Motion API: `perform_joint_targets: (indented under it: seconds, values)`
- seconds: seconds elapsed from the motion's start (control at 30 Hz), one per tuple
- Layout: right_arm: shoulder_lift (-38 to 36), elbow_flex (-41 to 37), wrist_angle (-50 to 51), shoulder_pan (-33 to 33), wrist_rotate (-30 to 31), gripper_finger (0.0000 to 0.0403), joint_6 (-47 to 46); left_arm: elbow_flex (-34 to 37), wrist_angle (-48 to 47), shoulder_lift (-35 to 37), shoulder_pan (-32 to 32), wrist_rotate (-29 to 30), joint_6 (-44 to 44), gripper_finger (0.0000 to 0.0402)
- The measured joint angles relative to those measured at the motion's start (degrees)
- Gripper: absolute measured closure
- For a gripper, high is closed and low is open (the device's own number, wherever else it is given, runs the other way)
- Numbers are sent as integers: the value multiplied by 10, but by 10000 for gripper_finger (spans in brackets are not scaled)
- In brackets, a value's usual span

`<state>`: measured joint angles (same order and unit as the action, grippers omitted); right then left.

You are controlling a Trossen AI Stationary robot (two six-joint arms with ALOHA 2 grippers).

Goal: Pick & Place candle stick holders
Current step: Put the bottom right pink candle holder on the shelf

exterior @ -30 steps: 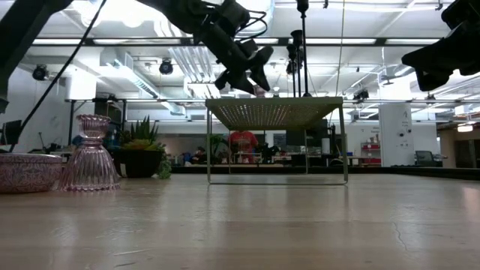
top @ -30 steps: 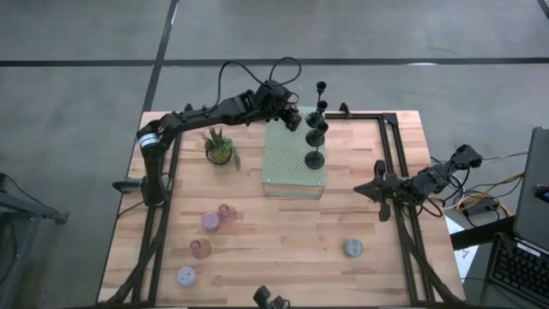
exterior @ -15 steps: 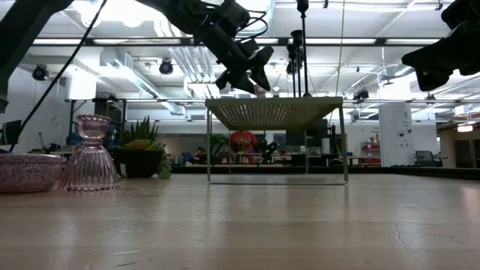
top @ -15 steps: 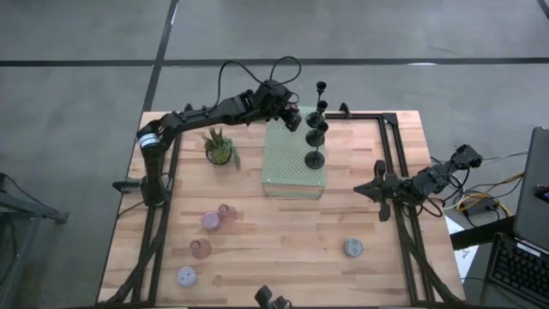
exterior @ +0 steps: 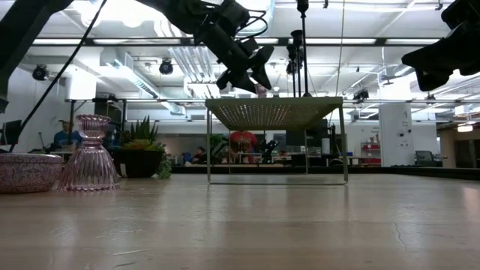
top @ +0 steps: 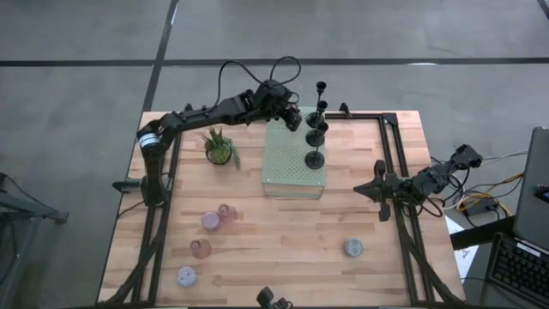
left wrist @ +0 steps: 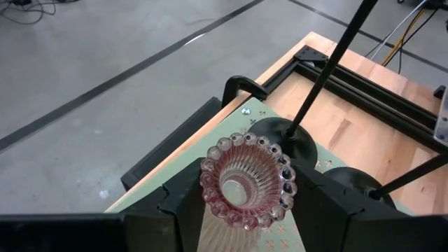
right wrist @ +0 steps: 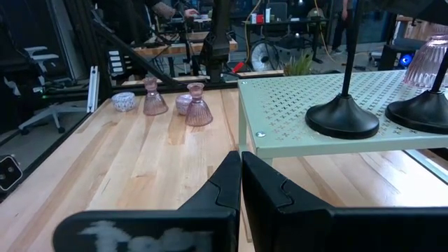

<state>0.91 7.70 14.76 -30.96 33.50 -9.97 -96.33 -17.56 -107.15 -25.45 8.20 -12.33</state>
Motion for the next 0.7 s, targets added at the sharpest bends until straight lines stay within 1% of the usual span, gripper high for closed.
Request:
perform_joint_targets:
  seconds: [0.17, 0.3, 0.5, 0.7]
  values:
    - [0, 0, 0, 0, 0, 394, 0, 0, 1, 0, 1, -1, 0, 218]
    - [0, 0, 0, 0, 0, 394, -1, 0, 4, -12, 3, -16, -2, 218]
    - [0, 0, 0, 0, 0, 394, 0, 0, 36, -28, 7, -17, -2, 218]
    - [0, 0, 0, 0, 0, 394, 0, 0, 34, -27, 8, -17, -2, 218]
